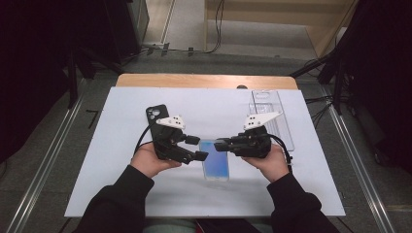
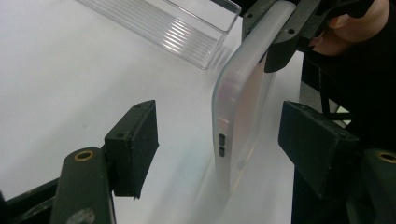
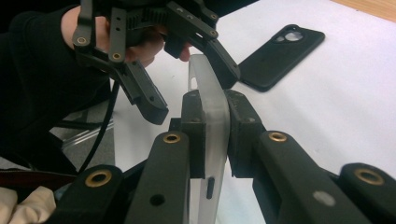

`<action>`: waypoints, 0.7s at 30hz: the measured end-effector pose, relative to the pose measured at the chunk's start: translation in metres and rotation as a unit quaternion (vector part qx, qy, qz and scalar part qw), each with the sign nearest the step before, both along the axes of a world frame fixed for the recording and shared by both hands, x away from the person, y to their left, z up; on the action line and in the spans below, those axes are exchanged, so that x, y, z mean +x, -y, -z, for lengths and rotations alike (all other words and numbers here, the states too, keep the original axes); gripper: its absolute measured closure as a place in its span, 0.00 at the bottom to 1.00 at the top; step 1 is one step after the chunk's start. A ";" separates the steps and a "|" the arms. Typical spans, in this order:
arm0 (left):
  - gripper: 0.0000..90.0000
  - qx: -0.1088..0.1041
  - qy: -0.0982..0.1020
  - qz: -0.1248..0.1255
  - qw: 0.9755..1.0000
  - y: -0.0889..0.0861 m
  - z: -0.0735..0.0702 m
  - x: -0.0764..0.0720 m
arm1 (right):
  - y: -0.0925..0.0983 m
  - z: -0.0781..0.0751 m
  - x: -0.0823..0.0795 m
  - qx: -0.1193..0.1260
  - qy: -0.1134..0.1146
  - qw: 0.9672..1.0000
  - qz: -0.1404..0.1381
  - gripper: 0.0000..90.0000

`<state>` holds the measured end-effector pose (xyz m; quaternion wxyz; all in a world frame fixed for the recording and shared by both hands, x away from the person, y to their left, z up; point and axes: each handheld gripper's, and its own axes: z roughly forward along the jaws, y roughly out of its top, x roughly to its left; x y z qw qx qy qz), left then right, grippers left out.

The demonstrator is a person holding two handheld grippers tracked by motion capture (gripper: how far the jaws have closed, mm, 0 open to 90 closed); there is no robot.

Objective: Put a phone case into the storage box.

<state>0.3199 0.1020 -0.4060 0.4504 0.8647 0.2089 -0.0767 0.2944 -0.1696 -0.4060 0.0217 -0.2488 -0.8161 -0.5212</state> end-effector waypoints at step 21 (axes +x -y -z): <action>0.80 -0.012 -0.026 0.049 0.998 0.001 0.001 -0.003 | -0.005 0.001 -0.001 0.024 -0.011 0.998 -0.049 0.86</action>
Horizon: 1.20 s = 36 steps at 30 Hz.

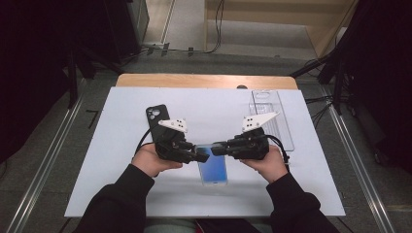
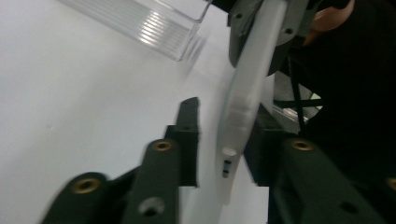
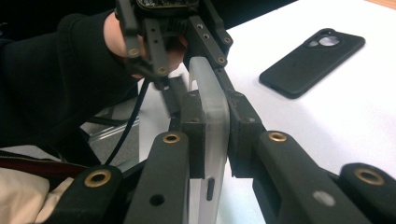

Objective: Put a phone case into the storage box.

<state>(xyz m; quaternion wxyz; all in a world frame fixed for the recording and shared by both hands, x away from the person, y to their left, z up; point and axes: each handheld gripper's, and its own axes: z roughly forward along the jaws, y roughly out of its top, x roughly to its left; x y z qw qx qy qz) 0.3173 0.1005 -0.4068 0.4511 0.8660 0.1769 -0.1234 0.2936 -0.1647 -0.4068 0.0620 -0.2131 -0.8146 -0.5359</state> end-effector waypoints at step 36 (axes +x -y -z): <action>0.90 0.001 -0.025 -0.129 0.991 -0.018 -0.017 0.008 | -0.001 -0.002 -0.006 -0.028 0.040 0.993 0.106 0.00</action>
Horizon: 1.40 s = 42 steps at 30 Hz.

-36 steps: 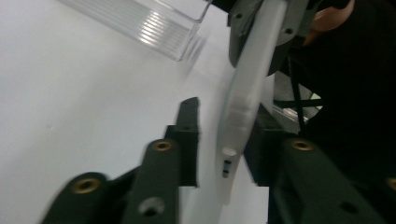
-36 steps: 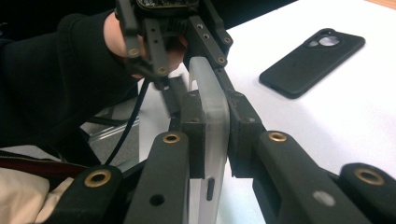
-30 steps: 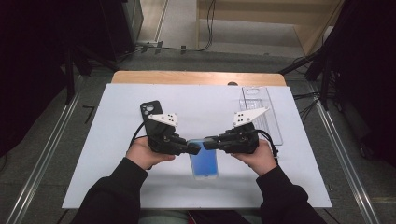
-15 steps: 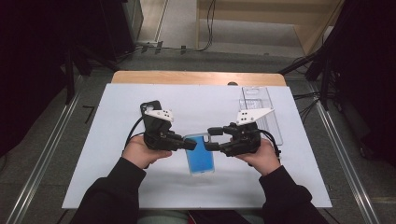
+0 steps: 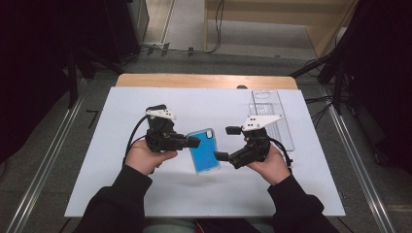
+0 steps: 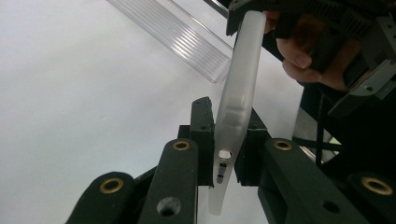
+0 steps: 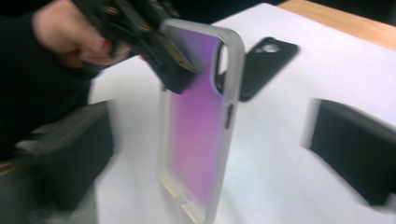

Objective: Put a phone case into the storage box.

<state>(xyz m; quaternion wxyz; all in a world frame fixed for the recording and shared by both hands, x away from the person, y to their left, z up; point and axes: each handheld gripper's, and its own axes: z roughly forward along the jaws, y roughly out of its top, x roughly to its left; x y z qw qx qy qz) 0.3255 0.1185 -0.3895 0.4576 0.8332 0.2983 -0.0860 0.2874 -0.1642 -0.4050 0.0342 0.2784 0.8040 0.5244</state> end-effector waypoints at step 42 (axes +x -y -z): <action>0.90 0.044 -0.027 -0.128 0.990 0.020 -0.005 -0.015 | -0.057 0.026 -0.020 -0.057 -0.001 0.982 0.182 0.00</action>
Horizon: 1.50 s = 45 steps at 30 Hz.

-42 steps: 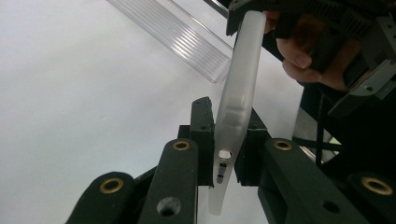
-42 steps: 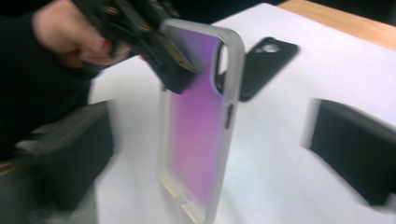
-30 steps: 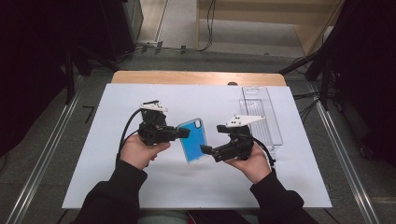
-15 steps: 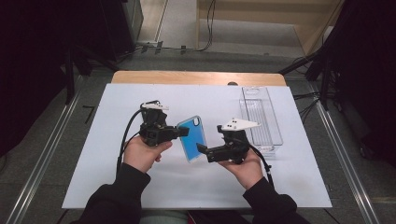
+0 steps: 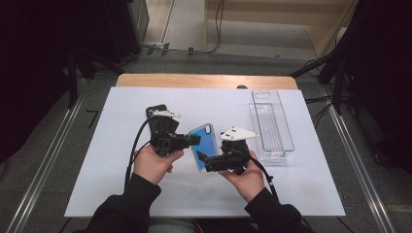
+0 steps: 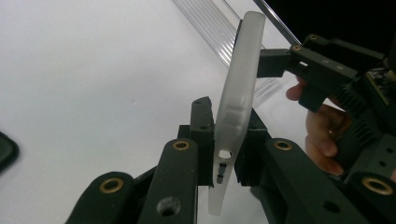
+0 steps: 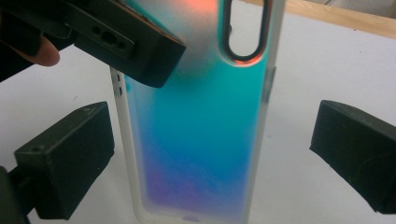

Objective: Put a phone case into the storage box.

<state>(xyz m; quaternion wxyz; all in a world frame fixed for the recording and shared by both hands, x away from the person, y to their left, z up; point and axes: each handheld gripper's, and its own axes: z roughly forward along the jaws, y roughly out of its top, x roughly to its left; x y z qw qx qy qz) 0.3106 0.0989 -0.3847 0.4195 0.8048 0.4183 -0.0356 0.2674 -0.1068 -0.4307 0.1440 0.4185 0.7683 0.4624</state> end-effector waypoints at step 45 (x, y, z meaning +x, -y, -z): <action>0.43 -0.021 0.016 0.054 0.998 -0.004 -0.010 -0.005 | 0.017 0.011 0.014 0.026 -0.016 0.999 -0.028 0.18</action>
